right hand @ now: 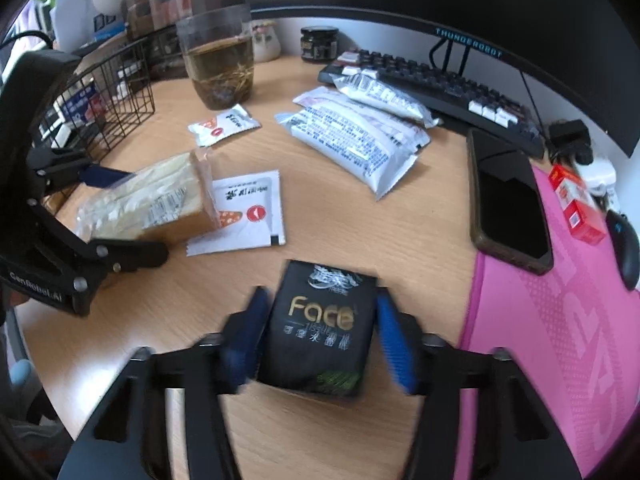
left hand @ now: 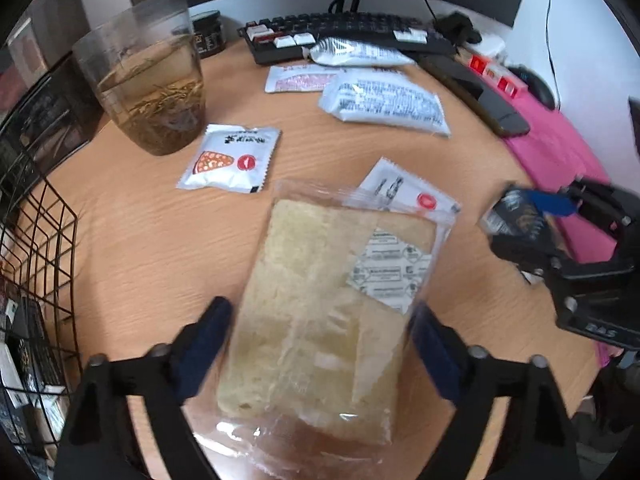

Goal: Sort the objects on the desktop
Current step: 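Grasp the bagged bread with the left tool while the right tool grasps a Face pack, then carry the bread and Face pack to the wire basket and open both tools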

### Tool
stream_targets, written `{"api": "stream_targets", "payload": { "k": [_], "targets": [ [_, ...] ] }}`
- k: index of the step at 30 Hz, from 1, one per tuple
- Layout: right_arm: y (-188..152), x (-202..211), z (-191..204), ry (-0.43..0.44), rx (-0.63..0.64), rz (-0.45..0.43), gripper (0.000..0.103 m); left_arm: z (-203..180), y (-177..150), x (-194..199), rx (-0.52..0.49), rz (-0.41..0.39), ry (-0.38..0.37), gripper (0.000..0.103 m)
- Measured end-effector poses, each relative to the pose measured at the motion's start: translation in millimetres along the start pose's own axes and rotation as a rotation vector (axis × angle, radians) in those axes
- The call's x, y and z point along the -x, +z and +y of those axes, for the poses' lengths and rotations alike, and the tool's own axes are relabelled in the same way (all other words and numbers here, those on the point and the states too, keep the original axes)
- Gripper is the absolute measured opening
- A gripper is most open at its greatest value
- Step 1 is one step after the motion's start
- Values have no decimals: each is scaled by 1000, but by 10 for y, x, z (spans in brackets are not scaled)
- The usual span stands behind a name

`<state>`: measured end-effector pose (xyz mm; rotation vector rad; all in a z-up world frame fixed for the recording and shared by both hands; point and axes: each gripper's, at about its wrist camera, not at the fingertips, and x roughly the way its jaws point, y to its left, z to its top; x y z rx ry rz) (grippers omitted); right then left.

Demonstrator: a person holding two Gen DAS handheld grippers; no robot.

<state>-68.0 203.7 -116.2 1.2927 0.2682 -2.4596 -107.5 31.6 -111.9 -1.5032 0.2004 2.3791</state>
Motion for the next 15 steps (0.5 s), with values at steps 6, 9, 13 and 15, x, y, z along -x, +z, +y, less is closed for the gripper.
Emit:
{"api": "stream_targets", "payload": {
  "k": [6, 9, 13, 15],
  "targets": [
    [2, 17, -48, 24, -25, 3, 48, 30, -19, 92, 27, -11, -11, 80],
    [7, 44, -34, 32, -28, -2, 48, 49, -27, 191, 42, -26, -20, 80],
    [50, 139, -8, 60, -35, -19, 48, 38, -1, 436, 38, -64, -4, 80],
    [89, 207, 44, 63, -23, -31, 48, 44, 18, 605, 43, -98, -12, 80]
  ]
}}
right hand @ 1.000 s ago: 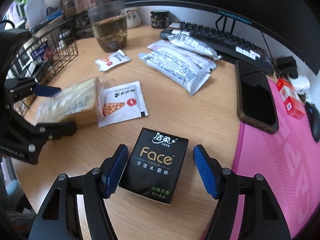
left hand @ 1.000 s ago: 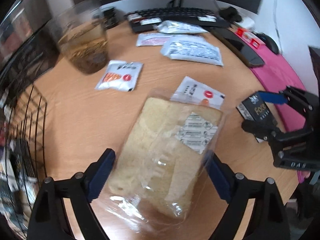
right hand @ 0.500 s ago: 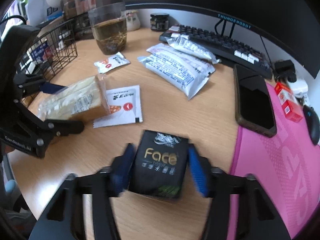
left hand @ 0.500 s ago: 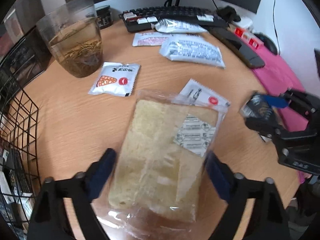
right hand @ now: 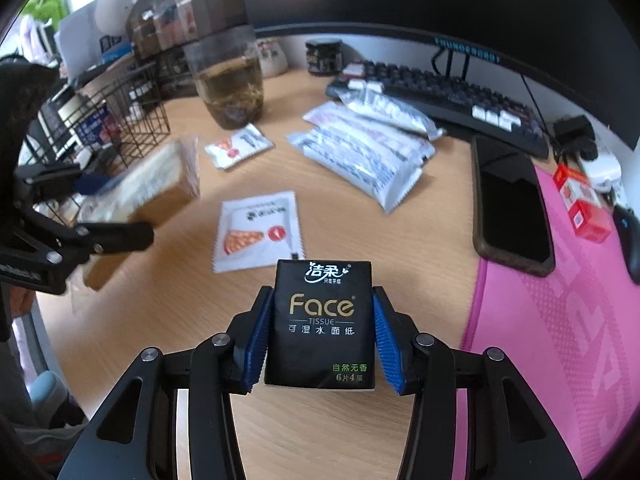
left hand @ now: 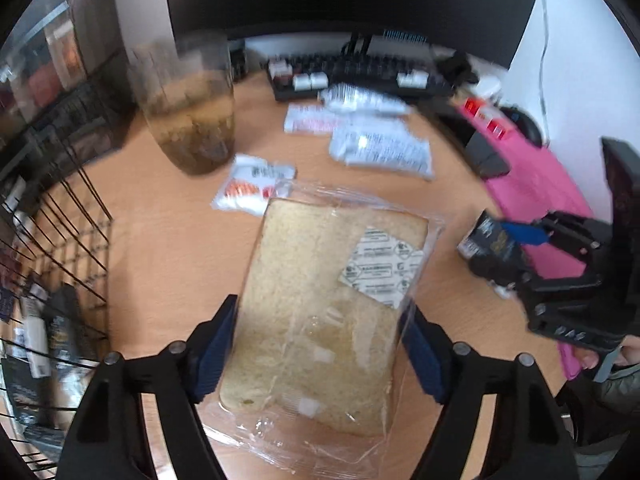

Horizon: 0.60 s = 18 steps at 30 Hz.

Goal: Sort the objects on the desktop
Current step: 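Carry the bread and Face pack to the wire basket and open both tools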

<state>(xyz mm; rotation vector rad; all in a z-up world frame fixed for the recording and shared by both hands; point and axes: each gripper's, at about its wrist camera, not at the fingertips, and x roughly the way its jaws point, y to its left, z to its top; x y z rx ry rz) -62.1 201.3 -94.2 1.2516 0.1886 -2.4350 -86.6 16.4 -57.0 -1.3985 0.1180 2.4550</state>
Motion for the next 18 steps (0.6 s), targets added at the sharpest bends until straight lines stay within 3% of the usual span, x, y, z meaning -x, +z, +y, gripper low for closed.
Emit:
{"api": "stream_targets", "payload": {
  "k": [4, 8, 13, 18],
  "targets": [
    [227, 200, 226, 31, 43, -50, 48, 100, 56, 392, 37, -74, 6, 80],
    [620, 364, 712, 88, 142, -107, 48, 442, -8, 811, 122, -142, 69, 80],
    [1124, 355, 1510, 186, 270, -139, 48, 1067, -282, 1238, 286, -215, 147, 80],
    [1435, 199, 2193, 290, 329, -129, 48, 1589, -606, 1524, 389, -258, 211, 80]
  ]
}}
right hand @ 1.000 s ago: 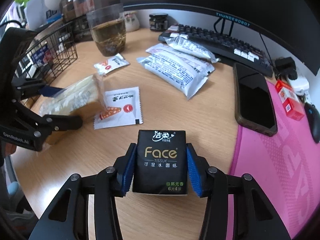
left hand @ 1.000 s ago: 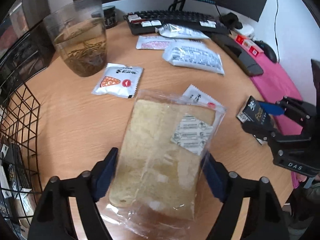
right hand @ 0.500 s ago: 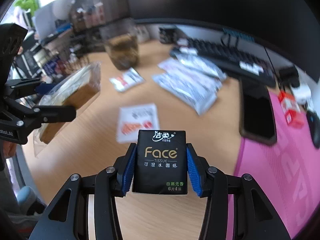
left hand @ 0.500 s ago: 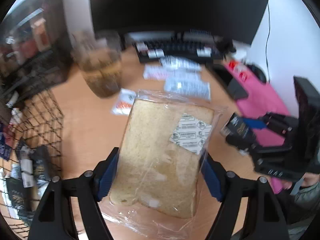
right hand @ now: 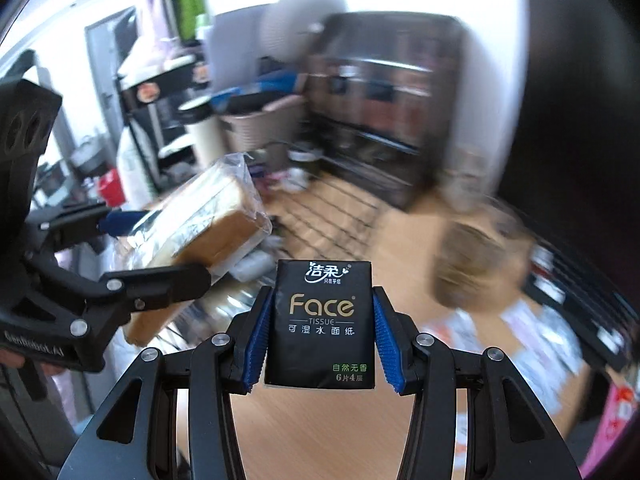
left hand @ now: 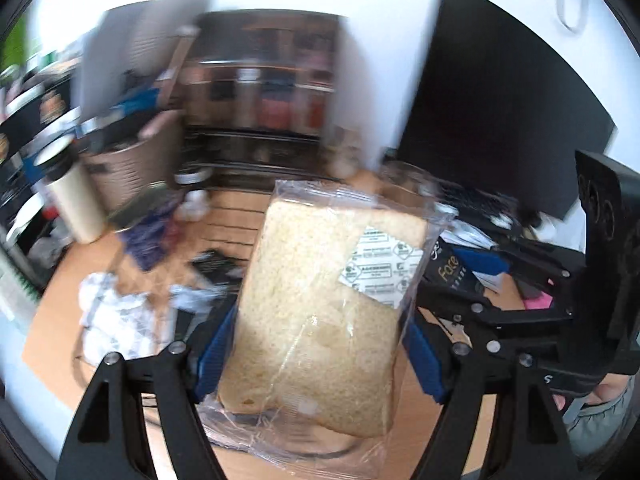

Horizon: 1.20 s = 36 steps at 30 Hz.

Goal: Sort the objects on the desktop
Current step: 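Carry the bread and Face pack to the wire basket and open both tools, then return to the desk and grasp a silver-white wrapped snack with the right tool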

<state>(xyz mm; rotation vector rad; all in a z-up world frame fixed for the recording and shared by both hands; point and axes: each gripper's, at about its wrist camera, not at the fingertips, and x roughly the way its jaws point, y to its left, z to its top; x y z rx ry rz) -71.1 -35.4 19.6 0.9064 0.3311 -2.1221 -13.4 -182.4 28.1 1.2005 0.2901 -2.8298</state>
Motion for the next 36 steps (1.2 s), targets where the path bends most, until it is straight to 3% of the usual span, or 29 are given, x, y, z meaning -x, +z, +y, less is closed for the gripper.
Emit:
{"api": "stream_targets", "payload": {
  "k": [4, 8, 12, 18, 26, 36],
  "targets": [
    [194, -377, 311, 36, 36, 28, 48, 467, -58, -92, 90, 13, 59, 80],
    [247, -628, 421, 39, 31, 48, 49, 692, -53, -130, 137, -14, 62, 81],
    [273, -740, 409, -1, 13, 43, 72, 783, -43, -171, 177, -18, 72, 87],
    [249, -626, 245, -1, -16, 17, 73, 662, -68, -187, 169, 8, 44, 87],
    [-45, -291, -197, -47, -64, 10, 73, -28, -34, -193, 48, 34, -24, 87],
    [-740, 320, -1300, -203, -206, 12, 73, -1364, -8, -620, -161, 98, -165, 87]
  ]
}}
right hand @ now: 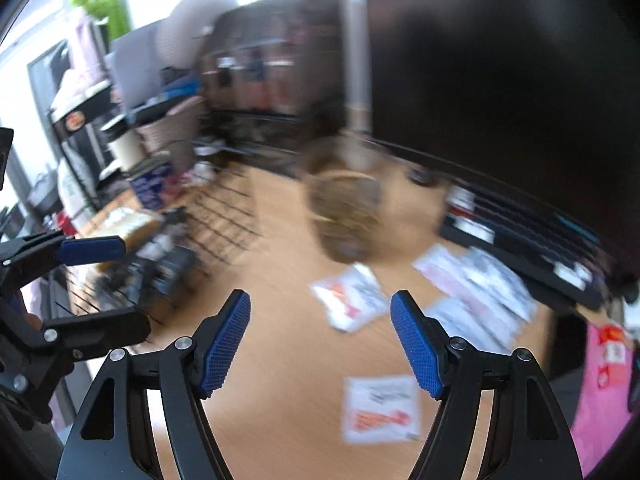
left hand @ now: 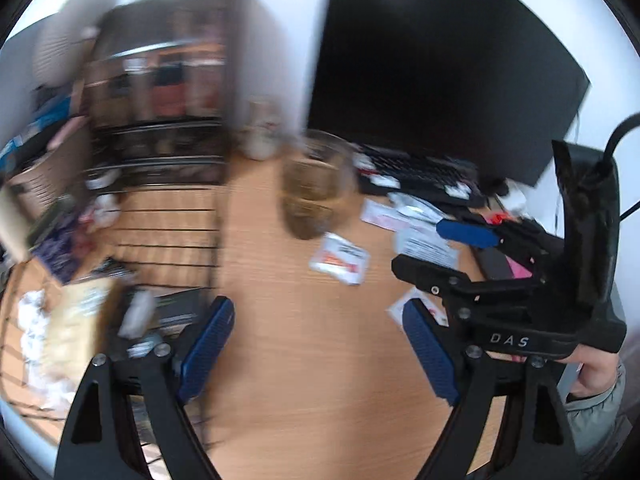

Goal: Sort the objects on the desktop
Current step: 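Return to the desk and grasp a silver-white wrapped snack with the right tool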

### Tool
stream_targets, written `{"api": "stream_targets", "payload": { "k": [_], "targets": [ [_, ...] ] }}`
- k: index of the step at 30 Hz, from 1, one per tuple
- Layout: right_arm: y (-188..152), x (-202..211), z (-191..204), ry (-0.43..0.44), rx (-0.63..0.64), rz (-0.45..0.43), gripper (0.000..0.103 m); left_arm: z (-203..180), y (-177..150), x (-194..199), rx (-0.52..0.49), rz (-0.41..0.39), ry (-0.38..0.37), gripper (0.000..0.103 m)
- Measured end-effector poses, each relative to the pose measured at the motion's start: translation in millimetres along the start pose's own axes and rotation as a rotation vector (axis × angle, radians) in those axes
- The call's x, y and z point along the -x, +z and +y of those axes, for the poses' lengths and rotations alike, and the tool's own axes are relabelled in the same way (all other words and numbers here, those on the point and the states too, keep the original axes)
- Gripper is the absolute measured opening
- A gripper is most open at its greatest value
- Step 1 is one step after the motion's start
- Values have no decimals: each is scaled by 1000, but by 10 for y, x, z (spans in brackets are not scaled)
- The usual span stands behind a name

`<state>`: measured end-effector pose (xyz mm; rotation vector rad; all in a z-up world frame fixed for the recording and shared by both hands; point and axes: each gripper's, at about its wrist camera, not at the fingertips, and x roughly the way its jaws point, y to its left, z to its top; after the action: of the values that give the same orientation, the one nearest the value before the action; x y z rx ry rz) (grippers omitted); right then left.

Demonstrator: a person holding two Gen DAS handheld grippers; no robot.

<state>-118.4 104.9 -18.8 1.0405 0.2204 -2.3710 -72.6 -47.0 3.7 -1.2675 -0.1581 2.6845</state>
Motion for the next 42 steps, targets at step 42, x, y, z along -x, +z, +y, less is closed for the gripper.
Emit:
{"api": "stream_targets", "payload": {
  "k": [42],
  "targets": [
    [-744, -538, -1184, -58, -42, 120, 38, -268, 287, -1966, -132, 204, 95, 87]
  ]
}}
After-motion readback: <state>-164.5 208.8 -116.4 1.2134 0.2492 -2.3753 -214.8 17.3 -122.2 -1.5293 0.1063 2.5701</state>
